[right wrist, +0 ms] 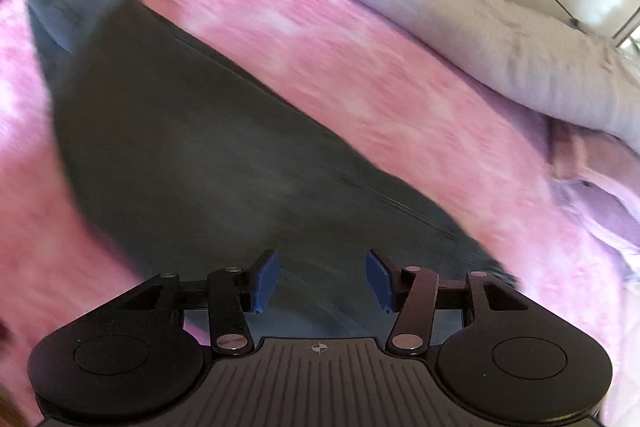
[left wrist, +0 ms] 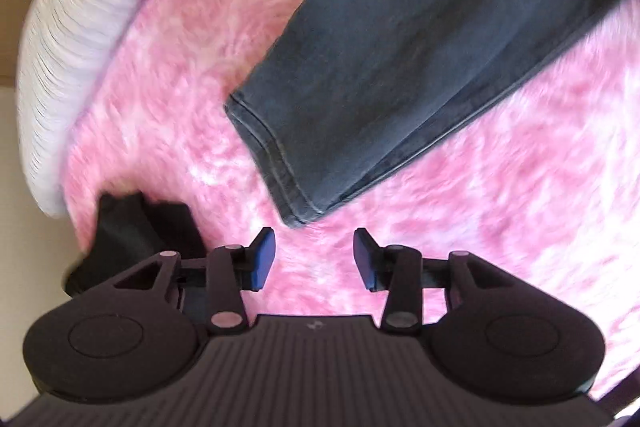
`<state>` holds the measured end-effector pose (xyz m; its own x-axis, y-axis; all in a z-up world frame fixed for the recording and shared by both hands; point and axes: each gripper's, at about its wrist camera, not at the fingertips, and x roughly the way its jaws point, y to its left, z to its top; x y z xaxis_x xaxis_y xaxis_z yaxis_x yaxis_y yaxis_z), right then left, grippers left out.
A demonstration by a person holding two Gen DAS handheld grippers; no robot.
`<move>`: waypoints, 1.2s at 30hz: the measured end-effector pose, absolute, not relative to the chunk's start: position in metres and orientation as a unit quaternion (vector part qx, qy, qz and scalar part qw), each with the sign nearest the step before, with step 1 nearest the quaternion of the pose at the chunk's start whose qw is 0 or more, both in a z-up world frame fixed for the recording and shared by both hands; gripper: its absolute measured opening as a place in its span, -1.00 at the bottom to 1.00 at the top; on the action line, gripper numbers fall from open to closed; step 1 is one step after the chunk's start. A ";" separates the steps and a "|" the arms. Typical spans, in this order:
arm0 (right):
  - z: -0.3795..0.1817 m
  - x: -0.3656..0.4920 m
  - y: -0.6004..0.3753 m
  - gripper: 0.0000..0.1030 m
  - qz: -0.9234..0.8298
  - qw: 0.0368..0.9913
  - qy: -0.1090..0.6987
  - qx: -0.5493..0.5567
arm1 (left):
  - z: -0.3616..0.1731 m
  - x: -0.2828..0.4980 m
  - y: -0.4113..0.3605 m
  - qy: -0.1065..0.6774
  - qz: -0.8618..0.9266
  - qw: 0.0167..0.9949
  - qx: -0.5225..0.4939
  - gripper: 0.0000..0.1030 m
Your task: Fold clothes
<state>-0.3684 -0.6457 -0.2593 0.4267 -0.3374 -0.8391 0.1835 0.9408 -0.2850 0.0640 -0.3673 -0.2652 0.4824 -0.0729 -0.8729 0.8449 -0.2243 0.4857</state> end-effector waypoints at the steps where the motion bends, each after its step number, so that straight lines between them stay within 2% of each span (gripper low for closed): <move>1: -0.259 -0.359 -0.630 0.03 -0.154 0.843 0.511 -0.074 | -0.270 0.059 -0.360 0.257 -0.427 0.545 0.674 -0.26; 5: -0.257 -0.319 -0.570 0.04 -0.157 0.845 0.506 -0.068 | -0.306 0.052 -0.342 0.139 -0.487 0.485 0.713 -0.31; 7: -0.257 -0.301 -0.547 0.04 -0.177 0.840 0.510 -0.058 | -0.322 0.060 -0.339 0.102 -0.497 0.475 0.719 -0.53; 10: -0.260 -0.274 -0.516 0.04 -0.209 0.824 0.525 -0.036 | -0.341 0.074 -0.335 0.066 -0.513 0.458 0.723 -0.57; 11: -0.262 -0.263 -0.507 0.04 -0.214 0.819 0.531 -0.035 | -0.344 0.078 -0.331 0.051 -0.525 0.444 0.724 -0.64; 12: -0.263 -0.252 -0.498 0.04 -0.218 0.815 0.536 -0.036 | -0.345 0.080 -0.325 0.031 -0.532 0.426 0.731 -0.90; 13: -0.264 -0.241 -0.488 0.04 -0.222 0.811 0.541 -0.036 | -0.346 0.083 -0.320 0.009 -0.538 0.407 0.738 -1.00; 18: -0.274 -0.200 -0.462 0.05 -0.212 0.802 0.557 -0.052 | -0.290 0.136 -0.316 0.027 -0.541 0.497 0.678 -0.99; 23: -0.294 -0.175 -0.452 0.07 -0.195 0.788 0.581 -0.056 | -0.314 0.126 -0.303 0.037 -0.569 0.414 0.710 -0.99; 26: -0.301 -0.163 -0.449 0.07 -0.181 0.784 0.590 -0.057 | -0.317 0.123 -0.298 0.045 -0.576 0.370 0.728 -0.92; 28: -0.293 -0.158 -0.451 0.07 -0.171 0.797 0.577 -0.049 | -0.314 0.125 -0.296 0.057 -0.581 0.343 0.736 -0.43; 31: -0.282 -0.153 -0.462 0.07 -0.170 0.808 0.562 -0.043 | -0.280 0.145 -0.305 0.146 -0.612 0.359 0.689 -0.42; 36: -0.280 -0.142 -0.494 0.07 -0.185 0.810 0.555 -0.031 | -0.243 0.206 -0.363 0.265 -0.617 0.500 0.547 -0.42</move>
